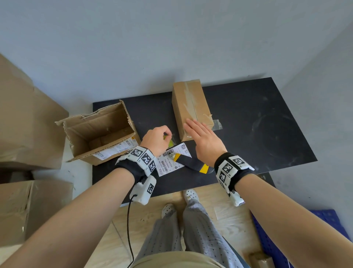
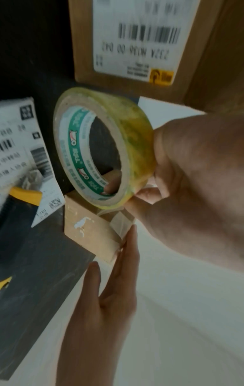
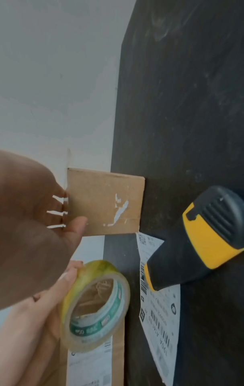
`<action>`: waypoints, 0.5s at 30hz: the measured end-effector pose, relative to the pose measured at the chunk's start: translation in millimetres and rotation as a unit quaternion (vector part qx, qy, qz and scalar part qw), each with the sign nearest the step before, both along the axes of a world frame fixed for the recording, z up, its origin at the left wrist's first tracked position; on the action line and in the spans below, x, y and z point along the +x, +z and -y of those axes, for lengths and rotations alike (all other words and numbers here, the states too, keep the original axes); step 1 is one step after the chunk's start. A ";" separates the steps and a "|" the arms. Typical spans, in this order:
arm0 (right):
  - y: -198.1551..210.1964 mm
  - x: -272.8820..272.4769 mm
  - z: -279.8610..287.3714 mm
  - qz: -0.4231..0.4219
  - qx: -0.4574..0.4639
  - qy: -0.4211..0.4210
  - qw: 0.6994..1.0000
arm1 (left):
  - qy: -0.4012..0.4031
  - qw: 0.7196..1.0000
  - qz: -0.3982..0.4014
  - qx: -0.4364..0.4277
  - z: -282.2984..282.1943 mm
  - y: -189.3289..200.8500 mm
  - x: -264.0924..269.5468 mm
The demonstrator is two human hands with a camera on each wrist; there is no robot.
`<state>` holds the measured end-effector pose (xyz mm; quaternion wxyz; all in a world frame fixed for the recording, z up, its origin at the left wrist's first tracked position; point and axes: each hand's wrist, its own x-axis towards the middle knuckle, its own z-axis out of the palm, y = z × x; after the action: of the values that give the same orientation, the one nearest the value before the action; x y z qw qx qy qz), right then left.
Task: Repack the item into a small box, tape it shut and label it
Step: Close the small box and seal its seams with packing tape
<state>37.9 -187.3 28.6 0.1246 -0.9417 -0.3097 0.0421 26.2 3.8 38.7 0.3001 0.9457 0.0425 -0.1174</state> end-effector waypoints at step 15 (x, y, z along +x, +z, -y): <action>-6.0 -1.2 -5.0 -0.004 0.030 -0.019 0.999 | -0.017 0.996 0.085 0.033 -12.3 -23.1 -42.1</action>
<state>36.7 -182.3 22.6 0.1553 -0.9431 -0.2920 0.0345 -15.9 16.2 15.6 0.2689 0.9623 0.0049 -0.0400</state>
